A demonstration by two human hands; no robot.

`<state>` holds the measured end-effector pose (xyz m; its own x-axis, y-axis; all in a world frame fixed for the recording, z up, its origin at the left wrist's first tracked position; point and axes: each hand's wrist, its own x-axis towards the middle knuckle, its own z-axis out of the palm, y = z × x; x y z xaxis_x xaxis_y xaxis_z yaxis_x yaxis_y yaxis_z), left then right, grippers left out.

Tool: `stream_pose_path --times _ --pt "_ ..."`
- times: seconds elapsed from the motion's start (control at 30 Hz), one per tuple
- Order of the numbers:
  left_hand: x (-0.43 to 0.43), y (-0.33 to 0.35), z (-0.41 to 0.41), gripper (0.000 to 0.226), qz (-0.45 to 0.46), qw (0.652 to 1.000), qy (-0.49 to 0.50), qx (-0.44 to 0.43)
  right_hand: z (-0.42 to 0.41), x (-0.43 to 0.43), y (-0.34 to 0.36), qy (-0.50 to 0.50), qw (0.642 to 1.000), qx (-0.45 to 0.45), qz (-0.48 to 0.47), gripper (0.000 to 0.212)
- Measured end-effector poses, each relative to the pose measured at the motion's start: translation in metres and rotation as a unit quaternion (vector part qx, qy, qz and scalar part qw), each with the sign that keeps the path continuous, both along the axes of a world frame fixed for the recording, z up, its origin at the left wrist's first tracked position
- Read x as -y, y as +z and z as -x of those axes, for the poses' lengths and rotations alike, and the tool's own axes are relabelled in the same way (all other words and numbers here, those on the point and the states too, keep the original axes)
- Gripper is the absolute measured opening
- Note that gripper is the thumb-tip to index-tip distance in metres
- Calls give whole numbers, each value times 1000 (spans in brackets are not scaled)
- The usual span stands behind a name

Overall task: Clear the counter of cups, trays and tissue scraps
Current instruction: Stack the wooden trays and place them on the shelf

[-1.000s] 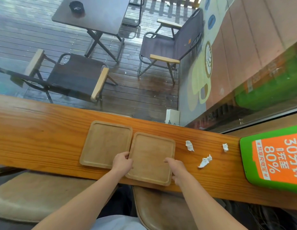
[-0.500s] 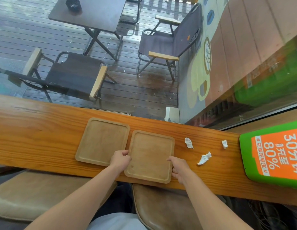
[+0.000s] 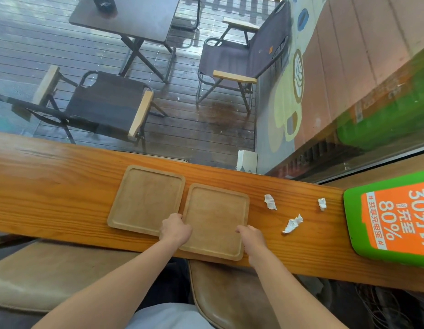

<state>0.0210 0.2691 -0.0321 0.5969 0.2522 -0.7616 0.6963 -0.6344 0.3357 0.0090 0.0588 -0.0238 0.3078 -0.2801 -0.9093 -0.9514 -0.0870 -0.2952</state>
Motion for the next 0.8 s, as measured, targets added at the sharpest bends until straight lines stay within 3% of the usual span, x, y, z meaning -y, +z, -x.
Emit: stream_pose_path --times 0.2,0.33,0.53,0.67,0.8 --pt "-14 0 -3 49 16 1000 -8 -5 -5 10 -2 24 1000 -10 -1 49" --pt "-33 8 -14 43 73 997 -2 -23 -13 12 6 48 999 -13 -4 55" --pt "-87 49 -40 32 51 997 15 54 -64 -15 36 175 965 126 148 57" --pt "-132 63 -52 35 16 995 -18 94 -82 -75 53 277 935 185 119 52" --pt "-164 60 -63 38 -15 993 -51 102 -78 -141 51 322 930 165 72 58"
